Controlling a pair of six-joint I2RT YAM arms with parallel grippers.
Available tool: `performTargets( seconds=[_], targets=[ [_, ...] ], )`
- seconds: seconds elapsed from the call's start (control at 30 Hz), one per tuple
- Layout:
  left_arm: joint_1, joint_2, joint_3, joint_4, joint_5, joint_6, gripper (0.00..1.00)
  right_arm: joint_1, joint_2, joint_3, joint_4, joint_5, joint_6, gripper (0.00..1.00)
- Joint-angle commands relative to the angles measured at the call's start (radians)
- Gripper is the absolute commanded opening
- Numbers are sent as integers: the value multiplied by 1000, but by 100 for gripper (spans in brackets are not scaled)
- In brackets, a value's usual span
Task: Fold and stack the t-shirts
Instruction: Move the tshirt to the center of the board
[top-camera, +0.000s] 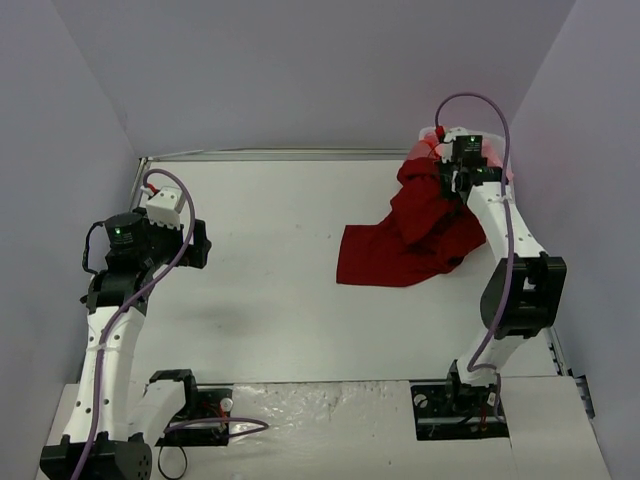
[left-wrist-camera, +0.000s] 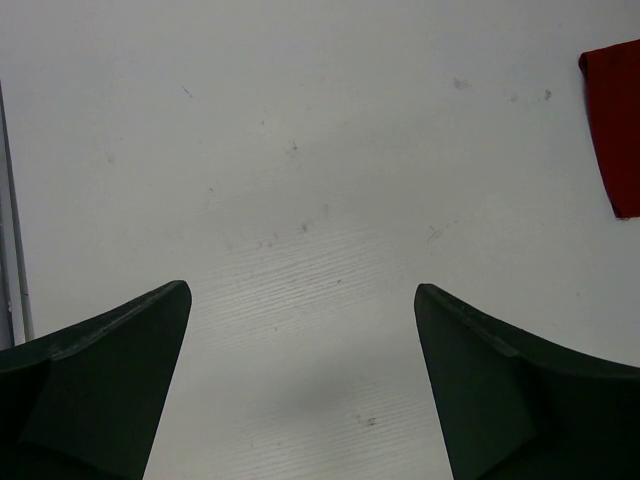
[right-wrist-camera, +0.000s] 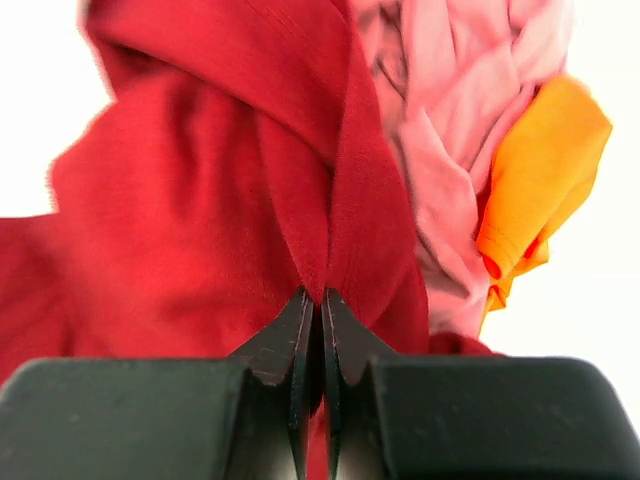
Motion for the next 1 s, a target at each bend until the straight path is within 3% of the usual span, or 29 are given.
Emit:
performTargets(
  seconds=[0.0,0.07,0.23,0.4,0.43,0.47,0.5,0.57,0.6,0.77,0.8,0.93,0.97],
  targets=[
    [0,-16,3,28,14,-1,94,85,-186,95,-33,-113,-31,0],
    [0,-16,6,26,10,-2,94,148,-225,121,-82,-181,-57,0],
    [9,-10,10,28,6,-6,94,352,-265,140,-286,-572,-174,0],
    [32,-7,16,25,11,-13,94,524,-214,70,-493,-640,-384,1],
    [43,-7,14,25,13,-15,94,552,-211,49,-504,-635,-401,7],
    [48,-9,14,25,16,-16,94,555,-208,41,-511,-631,-431,27],
    [51,-9,13,25,19,-18,94,554,-208,37,-511,-623,-439,65],
    [57,-7,13,22,22,-21,94,534,-216,26,-489,-571,-426,76],
    [57,-4,14,22,25,-21,94,519,-220,21,-444,-559,-413,87],
    [58,-1,16,26,37,-22,94,367,-280,-22,-285,-473,-337,89],
    [57,-2,14,23,40,-21,94,348,-294,-35,-248,-386,-279,89],
    [52,-2,14,25,59,-19,94,281,-306,-75,-162,-180,-229,84],
    [48,-2,13,26,62,-19,94,261,-285,-77,-160,-162,-229,79]
  ],
)
